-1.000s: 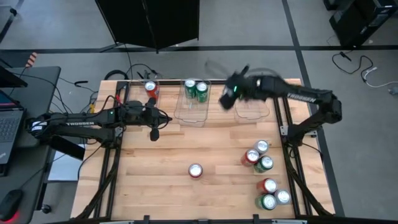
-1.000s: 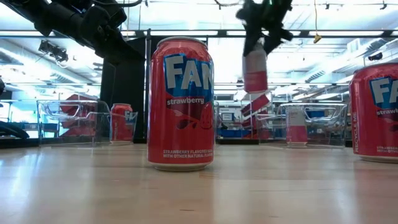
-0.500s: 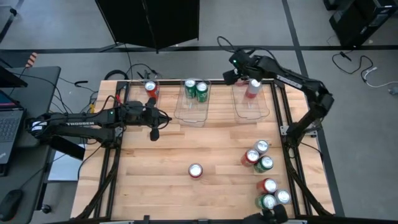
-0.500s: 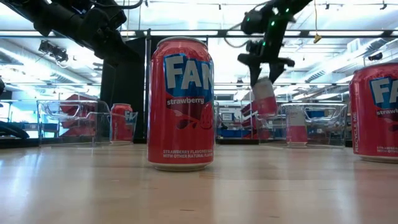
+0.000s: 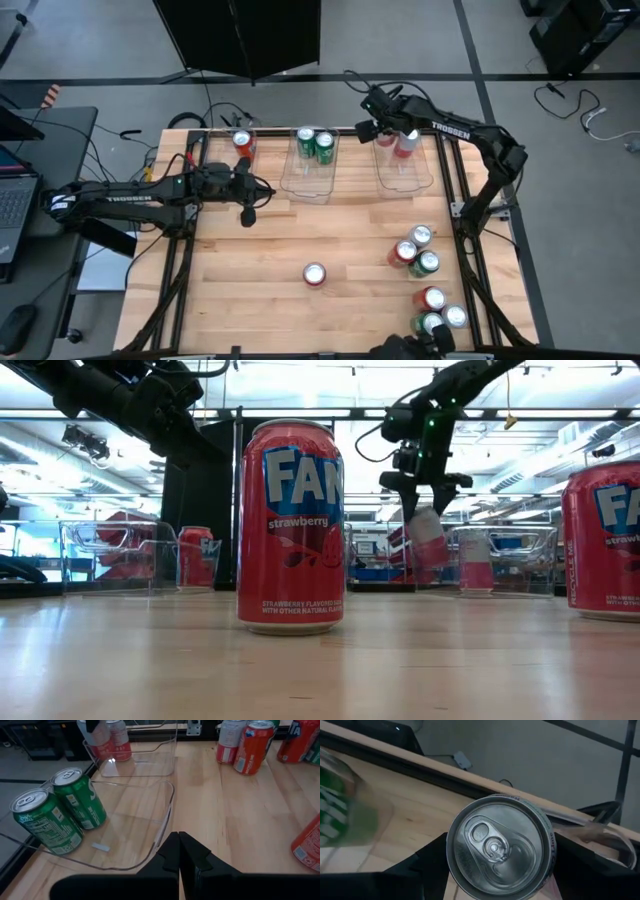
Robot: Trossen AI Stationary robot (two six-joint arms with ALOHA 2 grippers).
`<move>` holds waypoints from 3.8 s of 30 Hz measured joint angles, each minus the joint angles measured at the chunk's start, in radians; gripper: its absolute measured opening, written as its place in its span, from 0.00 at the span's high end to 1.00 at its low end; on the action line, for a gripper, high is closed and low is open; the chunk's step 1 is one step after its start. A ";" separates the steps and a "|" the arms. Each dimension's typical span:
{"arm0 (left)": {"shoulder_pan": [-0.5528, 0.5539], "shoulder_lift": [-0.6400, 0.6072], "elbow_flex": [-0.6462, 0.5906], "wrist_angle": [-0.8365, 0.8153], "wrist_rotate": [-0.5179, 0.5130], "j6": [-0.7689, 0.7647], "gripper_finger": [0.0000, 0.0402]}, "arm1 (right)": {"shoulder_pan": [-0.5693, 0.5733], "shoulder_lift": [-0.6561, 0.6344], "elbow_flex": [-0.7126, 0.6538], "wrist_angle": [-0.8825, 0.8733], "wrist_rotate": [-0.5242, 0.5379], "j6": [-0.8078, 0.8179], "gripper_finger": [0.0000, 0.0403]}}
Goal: Sort soda cans
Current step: Put the left pink white soda can into the right transparent bin, then put the left red soda can into the left transparent bin
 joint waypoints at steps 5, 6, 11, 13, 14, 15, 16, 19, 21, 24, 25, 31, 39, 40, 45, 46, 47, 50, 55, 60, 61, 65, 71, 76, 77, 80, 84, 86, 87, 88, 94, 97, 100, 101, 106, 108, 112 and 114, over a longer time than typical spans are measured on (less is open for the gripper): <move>0.000 0.000 0.000 -0.001 0.000 0.000 1.00 | -0.021 0.000 -0.074 0.089 -0.024 -0.002 0.32; 0.000 0.000 0.000 -0.001 0.000 -0.001 1.00 | -0.024 0.000 -0.087 0.106 -0.030 -0.005 0.32; 0.000 0.000 0.000 -0.001 0.000 -0.001 1.00 | -0.037 -0.001 -0.137 0.150 -0.035 -0.008 0.32; 0.000 0.000 0.000 -0.001 0.000 -0.002 1.00 | -0.043 -0.001 -0.154 0.155 -0.042 -0.007 0.32; 0.000 0.000 0.000 -0.001 0.000 -0.005 1.00 | -0.044 -0.001 -0.161 0.158 -0.042 -0.008 0.32; 0.000 0.000 0.000 -0.001 0.000 -0.005 1.00 | -0.045 -0.001 -0.166 0.160 -0.042 -0.007 0.32; 0.000 0.000 0.000 -0.001 0.000 -0.005 1.00 | -0.046 -0.001 -0.172 0.163 -0.043 -0.007 0.32; 0.000 0.000 0.000 -0.001 0.000 -0.008 1.00 | -0.046 -0.002 -0.176 0.168 -0.041 -0.008 0.31; 0.000 0.000 0.000 -0.001 0.000 -0.008 1.00 | -0.046 -0.002 -0.177 0.168 -0.036 -0.014 0.25; 0.000 0.000 0.000 -0.002 0.000 -0.009 1.00 | -0.046 -0.002 -0.178 0.170 -0.023 -0.030 0.17; 0.000 0.000 0.000 -0.001 0.000 -0.009 1.00 | -0.047 -0.002 -0.178 0.173 -0.019 -0.032 0.15; 0.000 0.000 0.000 -0.001 0.000 -0.015 0.99 | -0.057 -0.002 -0.178 0.179 0.034 -0.037 0.13; 0.000 0.000 0.000 -0.001 0.000 -0.025 0.99 | -0.073 -0.011 -0.178 0.182 0.033 -0.103 0.10; 0.000 0.000 0.000 -0.001 0.000 -0.025 0.99 | -0.073 -0.017 -0.174 0.174 0.029 -0.112 0.10; 0.000 0.000 0.000 0.000 0.000 -0.025 0.99 | -0.072 -0.056 -0.082 0.101 0.021 -0.166 0.11; 0.000 0.000 0.000 0.002 0.000 -0.025 0.99 | -0.069 -0.064 -0.057 0.091 0.021 -0.181 0.11; 0.000 0.000 0.000 0.005 0.000 -0.025 0.99 | -0.067 -0.072 -0.032 0.071 0.016 -0.203 0.12; 0.000 0.000 0.000 0.007 0.001 -0.010 0.99 | -0.048 -0.092 0.029 -0.004 -0.088 -0.290 0.14; -0.001 0.007 0.000 0.028 0.119 0.026 0.99 | 0.067 -0.113 0.012 -0.050 -0.254 -0.408 0.30; -0.038 0.041 0.017 0.039 0.213 0.026 1.00 | 0.253 -0.124 -0.070 0.048 -0.259 -0.427 0.64; -0.051 0.055 0.028 0.027 0.214 0.029 1.00 | 0.292 -0.124 -0.089 0.083 -0.260 -0.428 0.72; -0.105 0.133 0.091 -0.032 0.215 0.050 1.00 | 0.439 -0.126 -0.173 0.255 -0.268 -0.428 0.96; -0.171 0.236 0.189 -0.154 0.215 0.051 1.00 | 0.653 -0.126 -0.305 0.492 -0.352 -0.370 0.95; -0.238 0.269 0.225 -0.186 0.215 0.051 1.00 | 0.820 -0.126 -0.411 0.705 -0.401 -0.301 0.99; -0.252 0.268 0.226 -0.197 0.215 0.051 1.00 | 0.851 -0.126 -0.435 0.752 -0.400 -0.283 0.99; -0.290 0.267 0.229 -0.196 0.206 0.043 1.00 | 0.932 -0.120 -0.501 0.928 -0.400 -0.226 0.99; -0.329 0.267 0.229 -0.217 0.164 -0.003 1.00 | 1.010 -0.079 -0.552 1.113 -0.401 -0.162 1.00; -0.341 0.267 0.228 -0.243 0.141 -0.012 1.00 | 1.033 -0.046 -0.556 1.173 -0.400 -0.155 1.00; -0.347 0.270 0.228 -0.247 0.135 -0.024 1.00 | 1.040 -0.026 -0.555 1.213 -0.400 -0.154 1.00; -0.348 0.272 0.229 -0.247 0.118 -0.033 1.00 | 1.044 -0.005 -0.552 1.240 -0.400 -0.153 1.00; -0.353 0.272 0.228 -0.257 0.099 -0.086 1.00 | 1.016 0.081 -0.507 1.270 -0.397 -0.141 1.00; -0.354 0.272 0.228 -0.262 0.099 -0.097 1.00 | 0.994 0.096 -0.491 1.270 -0.378 -0.138 1.00; -0.354 0.272 0.228 -0.261 0.100 -0.109 1.00 | 0.971 0.100 -0.489 1.268 -0.325 -0.157 1.00; -0.354 0.272 0.228 -0.258 0.100 -0.108 1.00 | 0.962 0.101 -0.489 1.268 -0.310 -0.162 1.00; -0.354 0.272 0.228 -0.241 0.100 -0.106 1.00 | 0.916 0.101 -0.489 1.266 -0.280 -0.192 1.00; -0.354 0.272 0.228 -0.239 0.100 -0.094 0.99 | 0.897 0.101 -0.489 1.271 -0.280 -0.208 1.00; -0.354 0.272 0.228 -0.238 0.118 -0.081 0.94 | 0.871 0.101 -0.489 1.274 -0.280 -0.218 1.00; -0.354 0.272 0.228 -0.237 0.143 -0.084 0.90 | 0.867 0.101 -0.489 1.274 -0.280 -0.232 1.00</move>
